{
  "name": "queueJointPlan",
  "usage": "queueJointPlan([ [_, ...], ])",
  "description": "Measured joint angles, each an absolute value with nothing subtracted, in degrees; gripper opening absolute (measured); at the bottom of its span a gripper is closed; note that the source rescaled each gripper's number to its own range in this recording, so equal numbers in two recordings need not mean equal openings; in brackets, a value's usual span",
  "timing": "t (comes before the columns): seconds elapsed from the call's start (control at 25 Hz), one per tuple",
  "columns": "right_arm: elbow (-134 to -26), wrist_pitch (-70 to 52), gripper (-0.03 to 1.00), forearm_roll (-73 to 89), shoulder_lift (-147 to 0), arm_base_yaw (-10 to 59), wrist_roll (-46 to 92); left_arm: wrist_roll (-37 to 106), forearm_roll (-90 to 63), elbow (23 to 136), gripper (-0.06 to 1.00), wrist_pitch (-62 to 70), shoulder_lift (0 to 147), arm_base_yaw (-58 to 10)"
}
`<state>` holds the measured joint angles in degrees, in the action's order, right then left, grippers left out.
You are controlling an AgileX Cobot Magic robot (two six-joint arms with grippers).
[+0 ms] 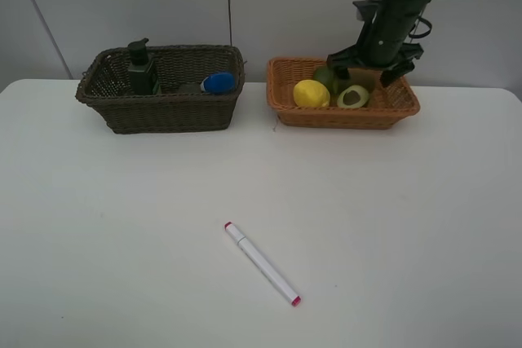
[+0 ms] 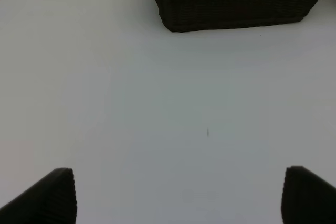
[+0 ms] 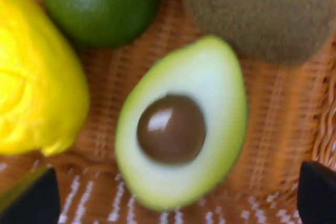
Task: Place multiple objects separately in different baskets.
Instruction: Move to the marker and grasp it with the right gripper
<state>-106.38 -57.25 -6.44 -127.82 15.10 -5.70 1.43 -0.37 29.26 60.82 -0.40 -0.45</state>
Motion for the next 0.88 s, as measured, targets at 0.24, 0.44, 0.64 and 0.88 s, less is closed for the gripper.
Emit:
queueJointPlan([
  [0.24,-106.38,-68.35,1.00,-1.40,-122.39,15.85,-6.30,1.43,-0.37,29.26,1.00,60.82,-0.40,-0.45],
  [0.44,-100.18,-69.29,1.00,0.00,-114.17,20.06,-6.91,1.43,-0.37,29.26,1.00,60.82,-0.40,-0.45],
  [0.64,-85.47,-69.64,1.00,0.00,-103.48,29.90,-6.97,1.43,-0.37,29.26,1.00,60.82,-0.40,-0.45],
  [0.88,-69.66,-65.77,1.00,3.98,-101.61,42.92,-8.18,1.43,-0.37,29.26,1.00,60.82,-0.40,-0.45],
])
